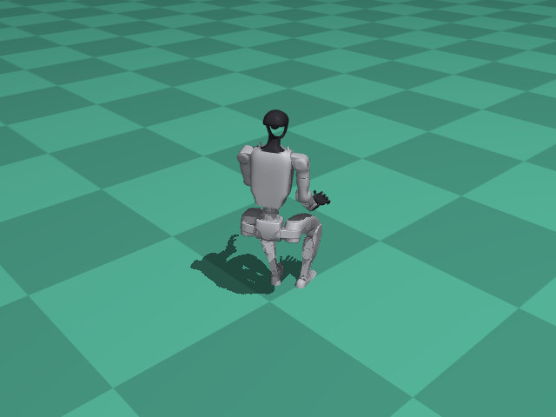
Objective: Upper body actions
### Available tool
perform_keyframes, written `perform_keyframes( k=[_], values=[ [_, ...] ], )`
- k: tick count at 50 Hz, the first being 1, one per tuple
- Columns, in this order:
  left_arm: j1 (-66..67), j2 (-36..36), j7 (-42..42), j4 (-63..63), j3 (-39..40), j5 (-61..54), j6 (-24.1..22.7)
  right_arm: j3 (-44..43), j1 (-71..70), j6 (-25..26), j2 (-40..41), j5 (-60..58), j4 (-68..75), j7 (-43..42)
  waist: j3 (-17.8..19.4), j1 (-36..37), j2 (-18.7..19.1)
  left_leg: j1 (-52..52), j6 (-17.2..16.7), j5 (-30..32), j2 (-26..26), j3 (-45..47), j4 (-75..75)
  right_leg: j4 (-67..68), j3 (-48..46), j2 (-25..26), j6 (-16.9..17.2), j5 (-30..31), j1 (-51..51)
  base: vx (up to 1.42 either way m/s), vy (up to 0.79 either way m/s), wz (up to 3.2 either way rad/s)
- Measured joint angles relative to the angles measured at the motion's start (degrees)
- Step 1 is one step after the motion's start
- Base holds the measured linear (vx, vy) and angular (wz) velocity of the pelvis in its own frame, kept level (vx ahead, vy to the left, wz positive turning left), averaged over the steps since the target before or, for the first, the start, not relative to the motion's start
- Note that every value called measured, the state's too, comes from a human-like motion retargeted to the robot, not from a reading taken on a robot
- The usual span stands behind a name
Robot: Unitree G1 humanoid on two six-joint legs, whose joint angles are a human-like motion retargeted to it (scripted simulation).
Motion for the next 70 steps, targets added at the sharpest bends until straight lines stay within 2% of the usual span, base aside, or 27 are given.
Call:
perform_keyframes(
  k=[5,12,25,39,46,59,70],
  values=[
    [-8.60,0.70,-7.85,2.61,4.03,-8.41,1.64,0.89,-0.63,-0.15,0.27,-0.14,0.03,0.16,0.27,-1.20,-0.11,-0.19,-0.07,-0.03,0.24,-0.09,0.15,0.00,-0.03,0.24,-0.01,0.03,-0.16,0.00,0.00,0.00],
    [-17.36,4.83,-10.07,10.44,5.78,-7.69,5.04,2.13,-1.94,-0.49,0.30,-0.35,-0.11,0.47,0.95,-3.12,0.19,-0.61,-0.19,-0.13,0.48,-0.09,0.36,-0.04,0.02,0.54,-0.02,0.11,-0.64,0.00,0.00,0.00],
    [-25.06,7.98,-10.73,22.25,9.41,-6.13,4.23,4.03,-3.92,-1.41,-0.22,-0.38,-0.93,0.70,2.56,-5.39,0.57,-1.63,-0.42,-0.30,1.45,0.07,0.68,-0.27,0.14,1.52,-0.17,0.37,-1.82,0.00,0.00,0.00],
    [-26.56,7.93,-11.69,22.25,9.86,-6.59,4.25,4.11,-3.91,-1.43,-0.61,-0.17,-2.56,0.86,3.06,-5.44,1.04,-2.47,-0.69,-0.30,1.67,-0.02,0.90,-0.14,0.18,1.89,-0.28,0.20,-2.74,0.00,0.00,0.00],
    [-26.14,6.94,-12.05,23.18,10.25,-7.34,2.80,4.02,-3.76,-1.38,-0.69,-0.08,-2.78,0.97,3.01,-5.32,1.28,-2.43,-0.71,-0.29,1.65,0.05,0.89,-0.13,0.24,1.83,-0.25,0.15,-2.72,0.00,0.00,0.00],
    [-25.76,5.89,-7.50,18.23,9.42,-9.92,-0.04,3.34,-3.40,-1.07,-0.82,-0.12,-1.99,1.01,2.31,-4.54,1.68,-1.88,-0.70,-0.26,1.43,0.03,0.90,-0.09,0.30,1.62,-0.13,0.13,-2.14,0.00,0.00,0.00],
    [-19.73,4.64,-12.75,1.46,7.02,-15.95,3.37,1.95,-1.83,-0.43,-1.18,-0.02,-1.25,0.83,0.52,-2.50,2.18,-1.29,-0.66,-0.08,0.81,-0.05,0.69,0.12,0.35,1.06,-0.14,-0.10,-1.54,0.00,0.00,0.00]
  ],
)
